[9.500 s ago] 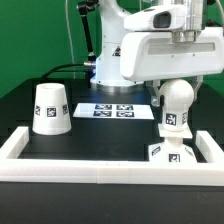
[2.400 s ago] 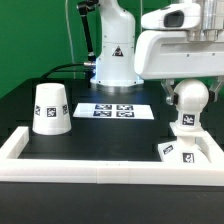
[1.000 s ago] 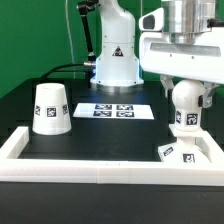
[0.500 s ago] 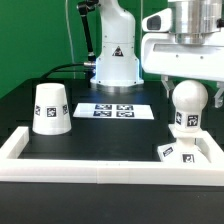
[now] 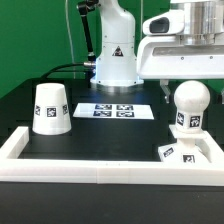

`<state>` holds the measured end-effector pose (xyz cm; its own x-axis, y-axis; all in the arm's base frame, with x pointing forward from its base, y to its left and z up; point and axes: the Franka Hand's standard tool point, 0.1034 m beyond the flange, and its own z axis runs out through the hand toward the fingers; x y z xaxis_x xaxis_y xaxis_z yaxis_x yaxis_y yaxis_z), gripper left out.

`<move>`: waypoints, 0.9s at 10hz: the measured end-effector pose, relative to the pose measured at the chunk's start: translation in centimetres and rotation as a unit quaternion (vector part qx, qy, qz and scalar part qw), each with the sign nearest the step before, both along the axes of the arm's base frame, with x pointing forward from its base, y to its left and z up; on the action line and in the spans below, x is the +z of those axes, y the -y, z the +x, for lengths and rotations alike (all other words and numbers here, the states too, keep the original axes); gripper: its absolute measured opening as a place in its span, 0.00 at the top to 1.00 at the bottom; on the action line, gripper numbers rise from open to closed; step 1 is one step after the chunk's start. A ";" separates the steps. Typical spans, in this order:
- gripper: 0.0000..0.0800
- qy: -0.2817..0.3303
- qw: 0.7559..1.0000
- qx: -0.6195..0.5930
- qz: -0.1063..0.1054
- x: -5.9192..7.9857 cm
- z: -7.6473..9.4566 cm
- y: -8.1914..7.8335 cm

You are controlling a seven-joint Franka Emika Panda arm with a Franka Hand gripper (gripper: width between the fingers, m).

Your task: Assemble lamp

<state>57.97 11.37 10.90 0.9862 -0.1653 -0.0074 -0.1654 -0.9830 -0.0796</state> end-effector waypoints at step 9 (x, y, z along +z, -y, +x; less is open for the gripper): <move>0.13 0.034 0.892 0.451 -0.024 0.2 0.9 0.6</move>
Offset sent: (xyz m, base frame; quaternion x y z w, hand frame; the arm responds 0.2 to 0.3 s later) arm 0.0076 -0.0046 0.0026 -0.0175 0.0191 -0.2906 0.9565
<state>58.92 10.79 11.06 0.7160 0.6968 0.0421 0.6978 -0.7162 -0.0132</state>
